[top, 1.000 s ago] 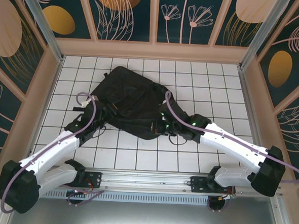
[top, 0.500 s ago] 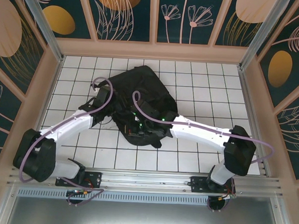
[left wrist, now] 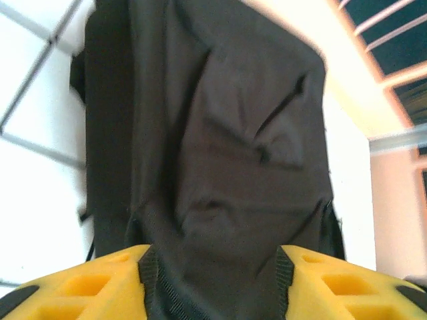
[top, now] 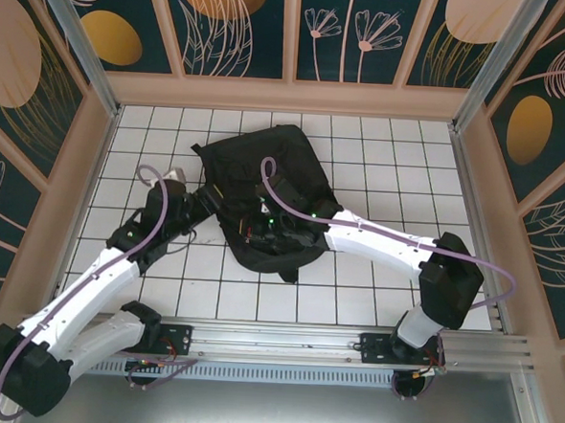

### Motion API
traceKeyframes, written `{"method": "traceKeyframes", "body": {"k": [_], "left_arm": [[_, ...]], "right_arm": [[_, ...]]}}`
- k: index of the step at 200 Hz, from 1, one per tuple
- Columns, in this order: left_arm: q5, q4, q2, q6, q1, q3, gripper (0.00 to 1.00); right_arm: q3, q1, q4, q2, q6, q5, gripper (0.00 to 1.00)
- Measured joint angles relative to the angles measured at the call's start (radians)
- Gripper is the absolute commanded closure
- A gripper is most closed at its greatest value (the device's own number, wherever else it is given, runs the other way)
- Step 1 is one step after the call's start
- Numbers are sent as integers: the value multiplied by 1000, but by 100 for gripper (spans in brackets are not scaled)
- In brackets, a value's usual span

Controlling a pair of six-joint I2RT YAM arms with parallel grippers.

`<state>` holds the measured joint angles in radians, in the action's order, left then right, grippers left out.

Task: Pack the student bag
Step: Zip the student bag at the center of the table.

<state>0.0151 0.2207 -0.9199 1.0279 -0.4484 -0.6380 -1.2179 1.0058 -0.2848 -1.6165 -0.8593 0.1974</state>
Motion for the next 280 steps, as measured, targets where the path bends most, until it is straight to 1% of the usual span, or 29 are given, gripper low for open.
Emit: {"method": "traceKeyframes", "body": {"k": [24, 54, 83, 126, 184, 223, 237, 251, 280], "left_arm": [[105, -15, -8, 103, 0, 101, 51], [167, -57, -29, 171, 0, 109, 53], [213, -122, -63, 209, 0, 112, 59], [233, -149, -68, 236, 0, 142, 62], [239, -131, 21, 243, 0, 168, 63], [240, -119, 55, 256, 0, 187, 66], [241, -119, 58, 262, 0, 203, 66], [244, -119, 59, 269, 0, 219, 62], [250, -124, 43, 276, 0, 227, 59]], "right_arm": [[16, 0, 20, 0, -15, 14, 100], [23, 3, 27, 1, -23, 18, 100], [23, 12, 27, 4, -34, 16, 100], [23, 17, 27, 5, -42, 10, 100], [23, 17, 27, 9, -42, 2, 100], [23, 17, 26, 11, -42, 1, 100], [23, 17, 26, 11, -42, -5, 100], [25, 17, 26, 15, -43, -7, 100], [34, 20, 27, 25, -48, -10, 100]]}}
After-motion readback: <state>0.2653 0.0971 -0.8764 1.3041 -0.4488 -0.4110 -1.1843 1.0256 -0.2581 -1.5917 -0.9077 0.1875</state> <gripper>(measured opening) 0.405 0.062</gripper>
